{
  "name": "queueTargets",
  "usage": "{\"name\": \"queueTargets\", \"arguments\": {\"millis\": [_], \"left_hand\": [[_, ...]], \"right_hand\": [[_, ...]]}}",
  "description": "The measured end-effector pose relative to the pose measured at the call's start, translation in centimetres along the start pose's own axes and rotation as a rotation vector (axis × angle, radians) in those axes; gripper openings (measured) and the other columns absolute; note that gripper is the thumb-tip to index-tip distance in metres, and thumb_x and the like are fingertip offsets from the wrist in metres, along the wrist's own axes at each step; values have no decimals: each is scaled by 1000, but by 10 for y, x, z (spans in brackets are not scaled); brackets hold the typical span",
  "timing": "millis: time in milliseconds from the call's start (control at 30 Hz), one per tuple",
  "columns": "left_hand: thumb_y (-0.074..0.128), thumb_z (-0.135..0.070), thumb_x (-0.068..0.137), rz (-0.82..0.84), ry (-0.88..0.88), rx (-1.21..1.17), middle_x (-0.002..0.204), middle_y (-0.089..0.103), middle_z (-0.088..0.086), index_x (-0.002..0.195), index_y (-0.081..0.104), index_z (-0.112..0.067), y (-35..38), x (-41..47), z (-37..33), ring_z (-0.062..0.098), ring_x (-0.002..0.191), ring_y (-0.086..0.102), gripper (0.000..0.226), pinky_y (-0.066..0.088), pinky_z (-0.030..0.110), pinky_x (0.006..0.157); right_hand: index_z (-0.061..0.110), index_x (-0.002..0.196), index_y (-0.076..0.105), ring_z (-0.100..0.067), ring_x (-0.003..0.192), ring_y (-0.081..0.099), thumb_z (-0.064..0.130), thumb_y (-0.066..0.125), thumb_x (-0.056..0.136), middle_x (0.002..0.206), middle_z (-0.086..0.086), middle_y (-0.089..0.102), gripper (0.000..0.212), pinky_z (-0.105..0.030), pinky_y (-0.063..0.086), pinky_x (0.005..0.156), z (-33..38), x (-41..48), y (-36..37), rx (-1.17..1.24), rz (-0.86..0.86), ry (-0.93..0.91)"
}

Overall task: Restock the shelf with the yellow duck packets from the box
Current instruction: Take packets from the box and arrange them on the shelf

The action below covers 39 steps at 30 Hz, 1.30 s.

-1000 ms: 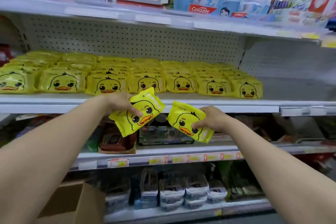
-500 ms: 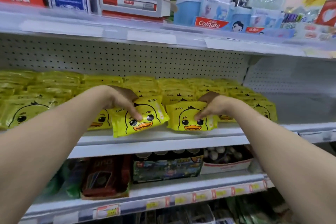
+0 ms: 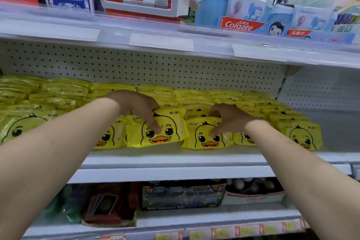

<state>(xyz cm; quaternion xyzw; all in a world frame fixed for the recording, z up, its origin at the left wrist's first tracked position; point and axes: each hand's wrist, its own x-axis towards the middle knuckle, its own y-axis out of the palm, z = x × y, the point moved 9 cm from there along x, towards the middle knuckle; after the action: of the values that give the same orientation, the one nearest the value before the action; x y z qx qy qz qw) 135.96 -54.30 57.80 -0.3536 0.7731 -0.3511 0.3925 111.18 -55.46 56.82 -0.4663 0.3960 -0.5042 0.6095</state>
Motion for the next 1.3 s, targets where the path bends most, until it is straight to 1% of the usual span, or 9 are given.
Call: {"name": "queueTargets", "arguments": {"millis": [200,333,400,467,600,700,867,1133,1300], "left_hand": [[85,-31,71,-17,-22,-35,102,72,-14,107,68,-24,6,-3,-19,7,101,64,40,48,23,84],[85,-26,72,-36,-15,-90,96,72,-16,99,66,-27,10,-4,-31,3,91,65,33,49,21,74],[86,-28,70,-52,-18,-112,99,73,-15,100,67,-28,14,-6,-31,8,98,66,35,50,26,84],[86,-33,68,-80,-41,-127,113,70,-11,114,65,-27,17,-12,-25,14,113,61,51,45,32,97],[81,-55,66,-107,-222,-219,158,29,5,148,35,-22,34,-27,-5,26,146,24,100,15,44,120],[83,-47,67,-296,-78,-288,146,45,6,132,48,-37,30,-35,-18,26,132,42,74,34,37,107],[89,-37,64,-426,154,-359,132,55,-10,115,57,-47,32,-47,-40,14,123,49,61,42,33,102],[84,-11,71,-360,194,-508,110,70,0,114,65,-20,63,-58,-51,17,97,69,48,56,28,78],[83,-8,72,-367,159,-527,111,70,3,114,66,-15,78,-70,-45,18,95,70,46,59,33,78]], "right_hand": [[30,118,64,1,110,61,31,79,83,118,10,66,39,-20,49,93,50,-14,-21,666,-161,-287],[24,116,67,-6,78,66,17,71,91,76,13,66,27,-31,57,80,73,-29,-4,852,-82,-351],[28,112,69,-13,73,60,17,71,91,68,7,61,24,-41,58,74,72,-33,2,933,-66,-355],[29,113,69,-15,71,57,15,70,91,67,2,57,26,-36,54,62,70,-39,6,987,-59,-361],[24,116,67,-11,69,62,5,65,93,68,6,65,30,-26,51,55,65,-50,8,1081,-78,-349],[24,106,72,-21,75,64,4,66,92,89,-10,72,25,-28,53,55,53,-56,7,1181,-140,-290],[22,109,71,-12,65,55,7,65,93,84,-4,66,23,-19,42,46,47,-66,12,1210,-133,-284],[21,110,62,-15,74,68,9,77,83,91,-3,72,33,-31,55,57,57,-81,34,1129,55,-345],[13,102,66,-16,70,68,4,75,84,85,-1,70,23,-32,56,57,62,-89,48,1213,139,-304]]}}
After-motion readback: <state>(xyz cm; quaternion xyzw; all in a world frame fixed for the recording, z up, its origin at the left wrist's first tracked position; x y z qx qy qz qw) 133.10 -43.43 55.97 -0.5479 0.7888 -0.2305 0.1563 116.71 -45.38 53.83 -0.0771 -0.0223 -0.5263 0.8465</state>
